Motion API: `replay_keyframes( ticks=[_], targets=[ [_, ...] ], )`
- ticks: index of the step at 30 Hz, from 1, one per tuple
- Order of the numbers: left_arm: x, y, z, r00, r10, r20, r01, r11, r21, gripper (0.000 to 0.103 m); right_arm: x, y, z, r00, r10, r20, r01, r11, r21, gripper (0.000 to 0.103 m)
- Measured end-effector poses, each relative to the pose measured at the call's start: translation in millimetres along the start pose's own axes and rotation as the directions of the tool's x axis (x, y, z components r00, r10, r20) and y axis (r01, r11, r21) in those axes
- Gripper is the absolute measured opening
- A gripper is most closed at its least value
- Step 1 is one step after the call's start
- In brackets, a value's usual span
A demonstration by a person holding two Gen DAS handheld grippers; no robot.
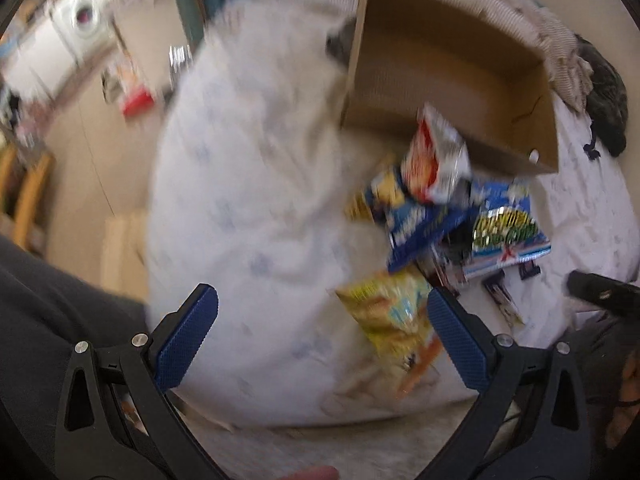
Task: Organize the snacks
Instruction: 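Grasp the yellow chip bag with the left tool while the right tool grasps a purple candy bar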
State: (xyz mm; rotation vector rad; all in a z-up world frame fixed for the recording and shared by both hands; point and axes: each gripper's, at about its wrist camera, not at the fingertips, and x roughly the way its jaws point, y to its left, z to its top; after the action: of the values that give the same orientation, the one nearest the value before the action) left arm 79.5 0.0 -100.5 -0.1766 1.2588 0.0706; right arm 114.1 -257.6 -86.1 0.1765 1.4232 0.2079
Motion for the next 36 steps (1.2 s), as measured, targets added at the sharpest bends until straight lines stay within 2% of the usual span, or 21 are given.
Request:
replay_keyframes(
  ticks=[2,4,8,13,15,16,17,18,20,22,23,26,28,33,35,36],
  targets=[
    [19,-4,-4,0.997,-0.037,-0.066,0.035,0.999,-0.037,0.102,20,-1,6,0.996,-0.029,-0.082,0.028,0.999,-0.022,0.08],
    [35,-11,-9,0.992,-0.063,-0.113,0.056,0.996,-0.063,0.099,38,-3,11,0.989,-0.05,-0.138,0.046,0.998,-0.033,0.077],
    [56,-21,-11,0.983,-0.077,-0.165,0.062,0.994,-0.094,0.098,72,1,15,0.969,-0.137,-0.206,0.117,0.987,-0.108,0.066],
    [78,-27,-20,0.974,-0.104,-0.202,0.085,0.991,-0.102,0.084,105,9,7,0.945,-0.198,-0.259,0.157,0.973,-0.171,0.06],
    [83,-30,-24,0.971,-0.123,-0.204,0.106,0.99,-0.095,0.063,109,12,1,0.94,-0.203,-0.273,0.152,0.969,-0.196,0.052],
    [84,-31,-27,0.967,-0.15,-0.207,0.131,0.986,-0.099,0.053,110,14,0,0.941,-0.208,-0.268,0.154,0.966,-0.207,0.037],
    [86,-34,-29,0.965,-0.165,-0.205,0.146,0.984,-0.103,0.048,109,16,-2,0.942,-0.212,-0.261,0.156,0.963,-0.217,0.023],
    [84,-35,-31,0.967,-0.16,-0.198,0.144,0.985,-0.093,0.041,107,17,-4,0.944,-0.208,-0.256,0.152,0.963,-0.222,0.021],
    [79,-37,-35,0.973,-0.139,-0.184,0.128,0.989,-0.072,0.034,104,25,-9,0.951,-0.191,-0.244,0.133,0.963,-0.236,0.019],
    [69,-40,-36,0.975,-0.12,-0.187,0.107,0.991,-0.077,0.032,88,32,-10,0.96,-0.167,-0.226,0.108,0.962,-0.251,0.019],
    [65,-37,-39,0.978,-0.099,-0.184,0.085,0.993,-0.082,0.032,81,36,-12,0.965,-0.138,-0.222,0.078,0.963,-0.257,0.019],
    [51,-33,-42,0.975,-0.117,-0.188,0.103,0.991,-0.087,0.03,64,44,-19,0.977,-0.045,-0.211,-0.004,0.974,-0.226,0.019],
    [35,-31,-43,0.979,-0.117,-0.166,0.106,0.991,-0.077,0.03,50,50,-25,0.982,0.01,-0.188,-0.052,0.975,-0.216,0.019],
    [0,-33,-36,0.989,-0.098,-0.108,0.093,0.994,-0.05,0.029,10,48,-27,0.986,0.144,-0.078,-0.157,0.967,-0.199,0.019],
    [-15,-39,-34,0.994,-0.087,-0.061,0.085,0.996,-0.035,0.029,-18,43,-20,0.978,0.205,0.022,-0.197,0.959,-0.205,0.019],
    [-22,-30,-31,0.996,-0.083,-0.04,0.082,0.996,-0.032,0.029,-19,39,-18,0.97,0.233,0.066,-0.215,0.954,-0.209,0.019]
  ],
)
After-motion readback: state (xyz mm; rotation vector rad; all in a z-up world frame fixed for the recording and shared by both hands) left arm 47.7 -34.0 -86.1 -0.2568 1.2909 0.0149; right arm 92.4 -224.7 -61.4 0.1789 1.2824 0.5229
